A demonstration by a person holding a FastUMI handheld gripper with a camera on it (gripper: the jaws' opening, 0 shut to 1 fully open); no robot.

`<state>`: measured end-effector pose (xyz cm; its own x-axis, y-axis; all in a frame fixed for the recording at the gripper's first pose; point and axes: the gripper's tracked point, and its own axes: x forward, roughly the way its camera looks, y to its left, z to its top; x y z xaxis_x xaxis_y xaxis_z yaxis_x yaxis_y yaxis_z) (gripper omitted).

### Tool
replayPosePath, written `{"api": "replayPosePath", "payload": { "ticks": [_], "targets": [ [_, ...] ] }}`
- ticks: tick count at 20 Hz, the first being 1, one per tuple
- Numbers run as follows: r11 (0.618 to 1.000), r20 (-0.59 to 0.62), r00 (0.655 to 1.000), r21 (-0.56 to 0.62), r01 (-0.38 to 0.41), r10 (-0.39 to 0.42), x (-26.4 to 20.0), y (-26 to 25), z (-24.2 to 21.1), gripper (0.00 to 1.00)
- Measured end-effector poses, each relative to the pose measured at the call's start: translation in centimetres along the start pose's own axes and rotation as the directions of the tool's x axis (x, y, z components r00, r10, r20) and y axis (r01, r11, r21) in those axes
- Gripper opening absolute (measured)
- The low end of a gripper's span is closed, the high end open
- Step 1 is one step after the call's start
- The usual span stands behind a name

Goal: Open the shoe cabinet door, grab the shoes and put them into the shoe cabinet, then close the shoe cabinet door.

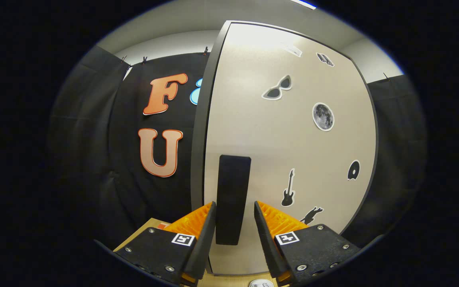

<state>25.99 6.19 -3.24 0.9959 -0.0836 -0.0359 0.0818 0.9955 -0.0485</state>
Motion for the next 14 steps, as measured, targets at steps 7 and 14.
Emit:
{"api": "replayPosePath", "payload": {
  "ticks": [7,14],
  "targets": [
    [0.999,-0.004,1.0,0.027,0.027,-0.026,0.61,0.34,-0.31,0.32],
    [0.999,-0.016,1.0,0.05,0.005,-0.004,-0.07,0.32,-0.37,0.2]
  ]
}}
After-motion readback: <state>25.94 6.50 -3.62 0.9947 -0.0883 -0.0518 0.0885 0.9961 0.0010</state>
